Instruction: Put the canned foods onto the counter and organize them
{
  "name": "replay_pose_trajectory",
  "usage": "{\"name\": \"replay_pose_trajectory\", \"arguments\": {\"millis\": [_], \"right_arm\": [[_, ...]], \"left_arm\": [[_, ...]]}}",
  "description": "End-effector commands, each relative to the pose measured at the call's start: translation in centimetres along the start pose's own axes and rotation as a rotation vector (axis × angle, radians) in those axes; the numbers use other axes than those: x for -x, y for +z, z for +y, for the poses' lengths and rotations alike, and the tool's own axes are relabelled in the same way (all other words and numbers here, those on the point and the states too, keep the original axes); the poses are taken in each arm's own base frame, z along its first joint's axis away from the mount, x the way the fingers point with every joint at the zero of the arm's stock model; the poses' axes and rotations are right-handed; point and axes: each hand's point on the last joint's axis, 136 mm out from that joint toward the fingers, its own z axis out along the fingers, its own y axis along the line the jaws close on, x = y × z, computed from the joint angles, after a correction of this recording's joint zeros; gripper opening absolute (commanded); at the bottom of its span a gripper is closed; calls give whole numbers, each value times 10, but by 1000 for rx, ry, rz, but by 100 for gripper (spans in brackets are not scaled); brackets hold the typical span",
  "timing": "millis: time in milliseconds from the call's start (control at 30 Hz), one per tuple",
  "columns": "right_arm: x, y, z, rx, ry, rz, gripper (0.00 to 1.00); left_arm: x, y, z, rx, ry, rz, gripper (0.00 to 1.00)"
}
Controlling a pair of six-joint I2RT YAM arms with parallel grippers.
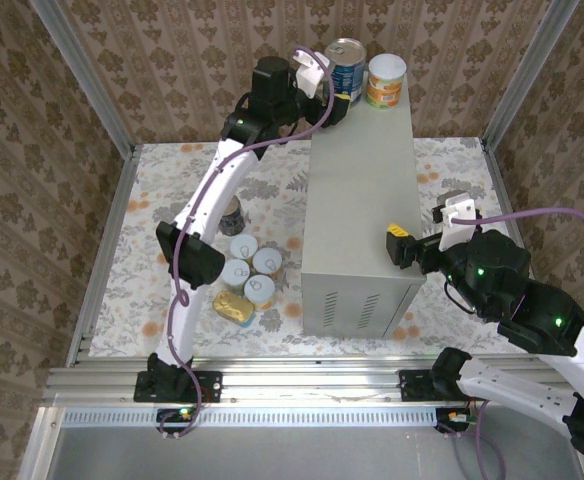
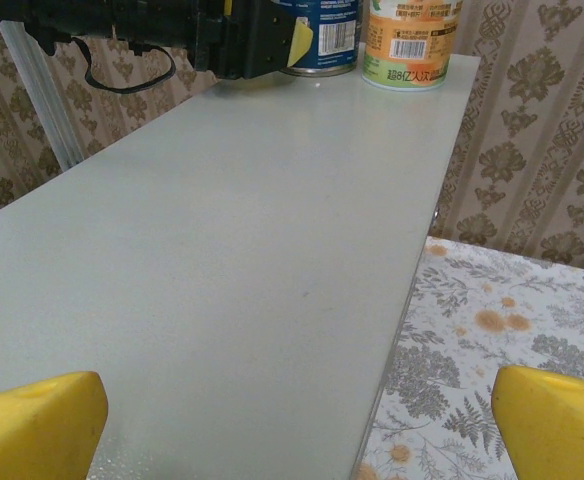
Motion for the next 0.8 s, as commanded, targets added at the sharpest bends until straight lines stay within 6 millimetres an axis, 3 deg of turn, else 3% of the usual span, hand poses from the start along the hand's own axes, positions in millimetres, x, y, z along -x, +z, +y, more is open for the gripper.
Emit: {"name": "replay_pose_trajectory", "arguments": {"millis": [0,200,400,600,667,767], "right_arm": [[8,-2,-5,-20,6,-28,100],[10,-2,-4,-16,9,-29,100],[13,-1,-1,-3,9,-34,100],[21,4,8,28,-5,-38,100],[25,6,13,42,-15,-40,100],[31,9,21,72,-29,-44,100]], "left_arm": [[13,-6,4,-3,-10,-35,90],[39,-36,10,5,-24,-79,100],[60,-96,17,86,-25,-104,100],[43,-154,38,238,-111,-45,100],[26,-171,42,306,-144,-12,100],[-4,-201,64,437,-223,43,100]]}}
